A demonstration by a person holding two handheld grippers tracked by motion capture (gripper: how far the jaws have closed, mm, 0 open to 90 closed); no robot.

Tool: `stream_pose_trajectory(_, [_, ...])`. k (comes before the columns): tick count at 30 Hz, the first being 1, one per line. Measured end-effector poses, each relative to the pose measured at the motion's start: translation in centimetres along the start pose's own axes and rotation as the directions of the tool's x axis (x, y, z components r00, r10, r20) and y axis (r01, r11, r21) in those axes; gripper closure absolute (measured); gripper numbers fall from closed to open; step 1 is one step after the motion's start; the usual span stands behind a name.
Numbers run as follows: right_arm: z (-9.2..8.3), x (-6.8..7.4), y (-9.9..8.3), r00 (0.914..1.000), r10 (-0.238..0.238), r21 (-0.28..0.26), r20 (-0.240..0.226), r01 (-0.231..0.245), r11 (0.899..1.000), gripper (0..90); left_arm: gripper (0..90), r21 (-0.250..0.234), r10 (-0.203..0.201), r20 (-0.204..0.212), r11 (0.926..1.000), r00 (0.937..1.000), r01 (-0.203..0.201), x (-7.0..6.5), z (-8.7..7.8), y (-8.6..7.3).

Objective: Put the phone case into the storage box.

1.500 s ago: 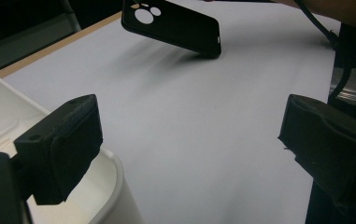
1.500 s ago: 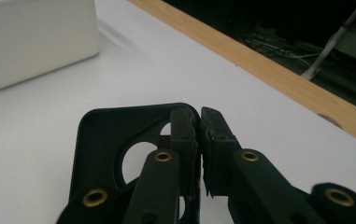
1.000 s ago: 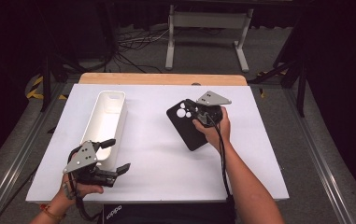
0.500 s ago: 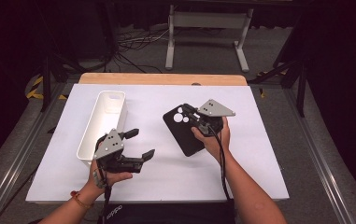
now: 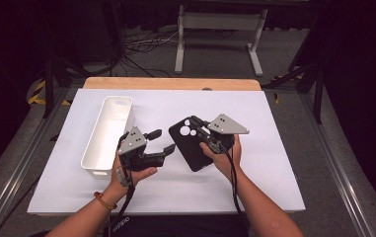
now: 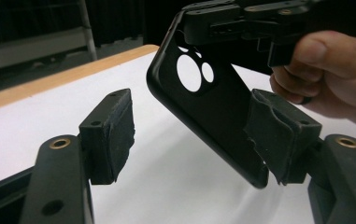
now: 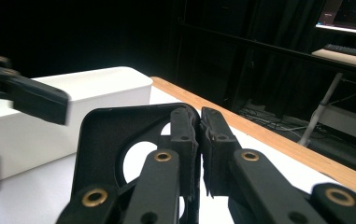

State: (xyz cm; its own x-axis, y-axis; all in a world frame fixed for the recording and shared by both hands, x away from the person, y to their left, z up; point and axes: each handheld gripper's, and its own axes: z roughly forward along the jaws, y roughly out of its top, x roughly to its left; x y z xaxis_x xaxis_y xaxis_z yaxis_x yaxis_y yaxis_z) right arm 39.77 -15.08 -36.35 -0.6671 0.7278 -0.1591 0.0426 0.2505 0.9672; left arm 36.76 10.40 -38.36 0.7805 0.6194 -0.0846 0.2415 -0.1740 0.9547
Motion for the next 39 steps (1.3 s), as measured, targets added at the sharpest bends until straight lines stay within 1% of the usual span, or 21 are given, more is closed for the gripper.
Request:
stream_pose_trajectory(2, [0.0, 0.3, -0.2, 1.0000, -0.006, -0.002, -0.006, 0.006, 1.000, 84.4, 35.5, 0.005, -0.013, 0.004, 0.9999, 0.9999, 0.013, 0.4, 0.4, 0.1])
stream_pose_trajectory(3, [0.0, 0.4, -0.2, 1.0000, -0.007, -0.002, -0.005, 0.007, 1.000, 84.4, 38.1, 0.005, -0.013, 0.004, 0.9999, 0.9999, 0.013, 0.4, 0.4, 0.1])
stream_pose_trajectory(6, [0.0, 0.7, -0.4, 0.9999, -0.012, -0.008, 0.000, 0.012, 1.000, 84.4, 40.8, 0.003, -0.057, 0.024, 0.9984, 0.9981, 0.057, 0.7, 0.9, 0.0])
stream_pose_trajectory(7, [-0.1, 0.8, -0.4, 0.9999, -0.012, -0.011, 0.000, 0.012, 1.000, 84.4, 43.3, 0.007, -0.061, 0.029, 0.9981, 0.9977, 0.061, 0.7, 1.1, 0.0])
stream_pose_trajectory(10, [-0.3, 0.9, -0.4, 0.9999, -0.015, -0.021, 0.000, 0.015, 1.000, 84.4, 50.0, 0.015, -0.067, 0.043, 0.9977, 0.9969, 0.066, 0.9, 1.2, 0.0])
stream_pose_trajectory(11, [-0.3, 0.9, -0.4, 0.9999, -0.015, -0.021, 0.000, 0.015, 1.000, 84.4, 50.0, 0.015, -0.058, 0.042, 0.9982, 0.9974, 0.057, 0.9, 1.3, 0.0])
stream_pose_trajectory(13, [-0.4, 0.9, -0.4, 0.9998, -0.019, -0.027, 0.004, 0.019, 0.999, 84.4, 56.8, 0.007, -0.058, 0.047, 0.9983, 0.9972, 0.058, 1.1, 1.2, 0.0])
stream_pose_trajectory(15, [-0.6, 1.0, -0.4, 0.9998, -0.016, -0.036, 0.007, 0.016, 0.999, 84.3, 62.7, 0.002, -0.075, 0.053, 0.9971, 0.9957, 0.075, 1.2, 1.2, -0.1])
stream_pose_trajectory(17, [-0.7, 1.1, -0.4, 0.9999, -0.014, -0.037, 0.008, 0.015, 0.999, 84.3, 67.8, -0.004, -0.076, 0.059, 0.9971, 0.9954, 0.076, 1.4, 1.1, -0.1])
stream_pose_trajectory(19, [-0.8, 1.2, -0.5, 0.9997, -0.020, -0.040, 0.012, 0.020, 0.999, 84.3, 71.7, -0.017, -0.088, 0.073, 0.9958, 0.9934, 0.089, 1.5, 1.0, -0.2])
stream_pose_trajectory(20, [-0.8, 1.3, -0.5, 0.9997, -0.018, -0.048, 0.013, 0.019, 0.999, 84.3, 73.0, -0.020, -0.090, 0.069, 0.9956, 0.9936, 0.092, 1.5, 1.0, -0.2])
stream_pose_trajectory(24, [-0.9, 1.8, -0.6, 0.9991, -0.031, -0.056, 0.030, 0.032, 0.998, 84.3, 75.4, -0.026, -0.099, 0.071, 0.9945, 0.9925, 0.102, 1.6, 0.9, -0.3])
stream_pose_trajectory(25, [-1.1, 2.0, -0.7, 0.9989, -0.033, -0.064, 0.035, 0.035, 0.997, 84.2, 76.0, -0.028, -0.101, 0.064, 0.9943, 0.9929, 0.103, 1.6, 0.8, -0.2])
stream_pose_trajectory(26, [-1.2, 2.1, -0.7, 0.9986, -0.035, -0.070, 0.039, 0.038, 0.997, 84.1, 76.4, -0.031, -0.104, 0.066, 0.9939, 0.9924, 0.106, 1.6, 0.8, -0.2])
stream_pose_trajectory(30, [-1.5, 2.3, -0.8, 0.9986, -0.036, -0.080, 0.038, 0.039, 0.996, 83.9, 78.5, -0.035, -0.115, 0.064, 0.9924, 0.9913, 0.118, 1.7, 0.7, -0.1])
stream_pose_trajectory(32, [-1.7, 2.5, -0.8, 0.9989, -0.030, -0.085, 0.035, 0.033, 0.996, 83.5, 79.8, -0.045, -0.099, 0.047, 0.9939, 0.9940, 0.101, 1.6, 0.5, 0.0])
stream_pose_trajectory(33, [-1.8, 2.5, -0.8, 0.9991, -0.028, -0.082, 0.031, 0.030, 0.996, 83.6, 80.9, -0.053, -0.098, 0.041, 0.9936, 0.9943, 0.100, 1.6, 0.4, 0.1])
stream_pose_trajectory(34, [-1.9, 2.6, -0.9, 0.9989, -0.033, -0.072, 0.034, 0.035, 0.997, 83.8, 81.5, -0.057, -0.077, 0.034, 0.9952, 0.9965, 0.079, 1.6, 0.2, 0.2])
stream_pose_trajectory(36, [-2.0, 2.6, -1.2, 0.9996, -0.020, -0.067, 0.021, 0.021, 0.998, 83.7, 81.6, -0.055, -0.053, 0.033, 0.9970, 0.9981, 0.054, 1.4, 0.0, 0.4])
stream_pose_trajectory(37, [-2.2, 2.7, -1.3, 1.0000, -0.005, -0.065, 0.009, 0.005, 0.998, 83.6, 81.7, -0.053, -0.049, 0.035, 0.9973, 0.9982, 0.051, 1.3, -0.1, 0.4])
stream_pose_trajectory(39, [-2.4, 2.7, -1.3, 0.9999, -0.010, -0.067, 0.007, 0.011, 0.998, 83.4, 81.7, -0.051, -0.033, 0.035, 0.9981, 0.9988, 0.035, 1.1, -0.1, 0.5])
